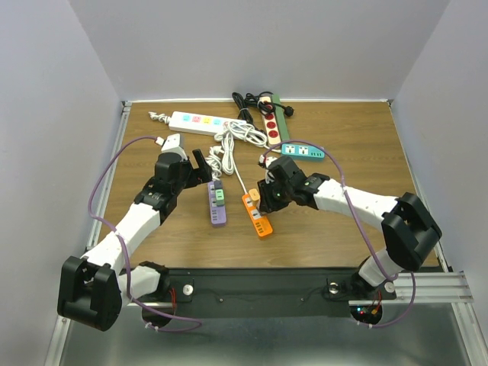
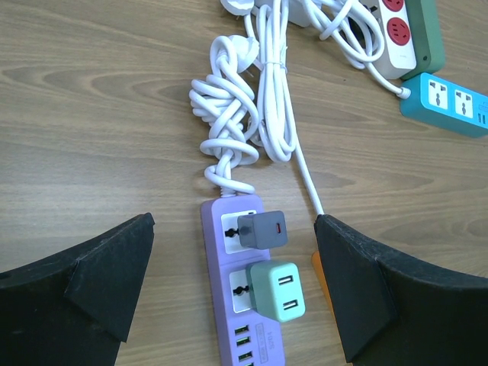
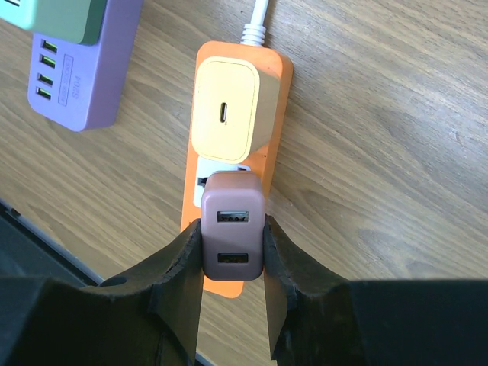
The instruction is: Insert the plug
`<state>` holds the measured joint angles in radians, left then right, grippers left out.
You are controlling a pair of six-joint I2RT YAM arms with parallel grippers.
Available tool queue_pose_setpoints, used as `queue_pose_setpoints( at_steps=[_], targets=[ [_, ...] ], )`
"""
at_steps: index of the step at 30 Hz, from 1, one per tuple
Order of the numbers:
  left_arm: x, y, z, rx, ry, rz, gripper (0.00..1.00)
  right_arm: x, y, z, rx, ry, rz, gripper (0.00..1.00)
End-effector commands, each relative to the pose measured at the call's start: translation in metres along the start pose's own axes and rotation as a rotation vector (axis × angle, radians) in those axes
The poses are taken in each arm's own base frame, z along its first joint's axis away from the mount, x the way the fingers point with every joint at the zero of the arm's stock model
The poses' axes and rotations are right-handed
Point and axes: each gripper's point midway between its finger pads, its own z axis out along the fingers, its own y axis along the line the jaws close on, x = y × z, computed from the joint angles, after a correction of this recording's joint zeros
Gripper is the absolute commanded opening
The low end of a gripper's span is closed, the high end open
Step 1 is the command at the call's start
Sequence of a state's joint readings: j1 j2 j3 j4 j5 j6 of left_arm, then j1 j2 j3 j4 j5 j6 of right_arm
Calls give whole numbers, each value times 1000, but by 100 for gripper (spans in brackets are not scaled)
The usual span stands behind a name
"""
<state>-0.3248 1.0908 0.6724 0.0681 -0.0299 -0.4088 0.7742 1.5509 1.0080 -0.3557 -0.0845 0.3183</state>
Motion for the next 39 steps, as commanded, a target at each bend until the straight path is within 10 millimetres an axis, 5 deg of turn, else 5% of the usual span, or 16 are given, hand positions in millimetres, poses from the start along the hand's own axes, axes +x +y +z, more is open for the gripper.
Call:
queue_pose_setpoints(
  at_steps=[1, 19, 30, 39],
  targets=[
    [-26, -12, -1, 33, -58, 1, 99, -9, 2, 1, 29, -27, -8, 0],
    [-24, -13, 1, 48, -57, 3, 99, -5, -6, 2, 130, -55, -22, 0],
    [-22, -12, 1, 47, -55, 6, 99, 36, 5, 5, 130, 19, -99, 0],
    [-25, -13, -1, 51, -64, 12, 99, 51, 4, 12, 140, 74, -136, 0]
  ],
)
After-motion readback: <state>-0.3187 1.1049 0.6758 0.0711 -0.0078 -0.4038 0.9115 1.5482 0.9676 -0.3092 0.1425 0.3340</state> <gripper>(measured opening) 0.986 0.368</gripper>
